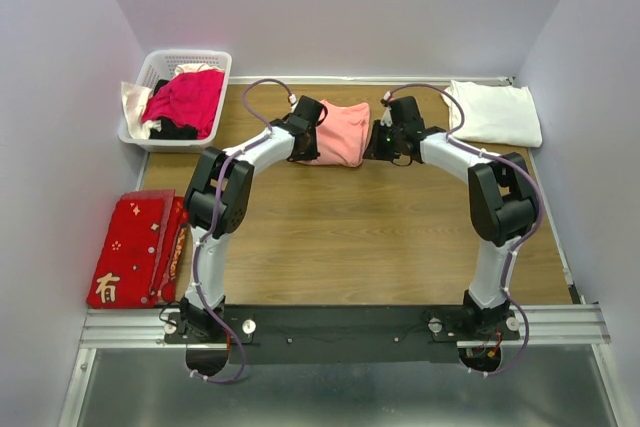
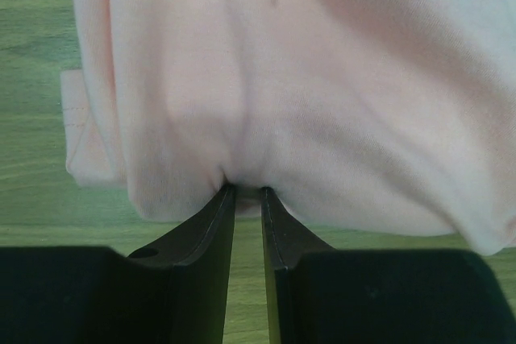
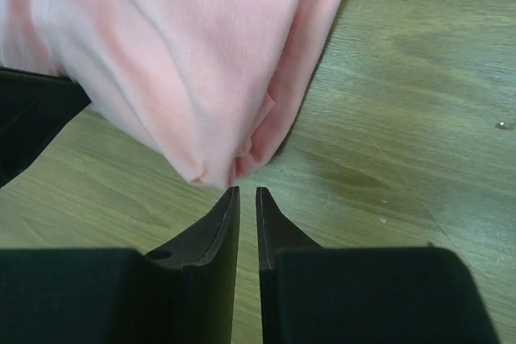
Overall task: Fold and stack the t-shirts
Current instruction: Fold the tshirt
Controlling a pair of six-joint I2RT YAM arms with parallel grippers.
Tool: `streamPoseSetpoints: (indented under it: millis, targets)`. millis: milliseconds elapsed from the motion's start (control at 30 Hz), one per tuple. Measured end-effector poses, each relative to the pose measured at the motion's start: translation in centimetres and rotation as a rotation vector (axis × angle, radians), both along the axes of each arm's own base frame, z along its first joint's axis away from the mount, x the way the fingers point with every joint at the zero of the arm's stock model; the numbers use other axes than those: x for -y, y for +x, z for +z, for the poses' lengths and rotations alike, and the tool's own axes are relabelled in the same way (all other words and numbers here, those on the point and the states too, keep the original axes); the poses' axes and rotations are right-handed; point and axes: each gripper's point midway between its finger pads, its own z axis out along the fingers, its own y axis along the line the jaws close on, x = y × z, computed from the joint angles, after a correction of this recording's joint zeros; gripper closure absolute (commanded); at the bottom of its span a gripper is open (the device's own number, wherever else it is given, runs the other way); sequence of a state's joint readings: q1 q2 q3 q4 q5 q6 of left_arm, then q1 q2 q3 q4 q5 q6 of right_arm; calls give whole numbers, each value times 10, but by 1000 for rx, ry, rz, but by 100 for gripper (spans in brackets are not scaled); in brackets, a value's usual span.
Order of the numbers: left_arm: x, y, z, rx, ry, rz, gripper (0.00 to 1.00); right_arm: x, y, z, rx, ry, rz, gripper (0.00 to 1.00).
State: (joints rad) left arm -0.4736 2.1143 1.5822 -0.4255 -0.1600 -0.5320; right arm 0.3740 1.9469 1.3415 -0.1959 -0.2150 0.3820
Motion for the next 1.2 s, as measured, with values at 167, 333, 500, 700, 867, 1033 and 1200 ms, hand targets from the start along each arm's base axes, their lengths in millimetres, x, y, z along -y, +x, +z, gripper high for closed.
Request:
streamPoseSetpoints:
  millis: [167,333,500,700,867,1033,1200]
  targets:
    - [0,0,-1,-6,4,-1,71,-5,-3,-1,-4,4,22,70]
    - [0,1,-1,-6,5,-3,71,-13,-6,-5,-15,7,54,64]
    - [1,2,-1,-7,7,-6,71,-18,-7,-14,-37,5,73,64]
    - [1,3,-1,-8,8,-9,71,-21,-4,-24,-56,-4,82,64]
    - [1,3,-1,-8,8,-11,71,-25,4,-33,-59,-15,93,65]
    - [1,3,-1,-7,6,-15,71,-29,14,-29,-40,-15,93,65]
    - [2,4,-2,-10,0,-20,71,-32,23,-20,-11,-9,95,71]
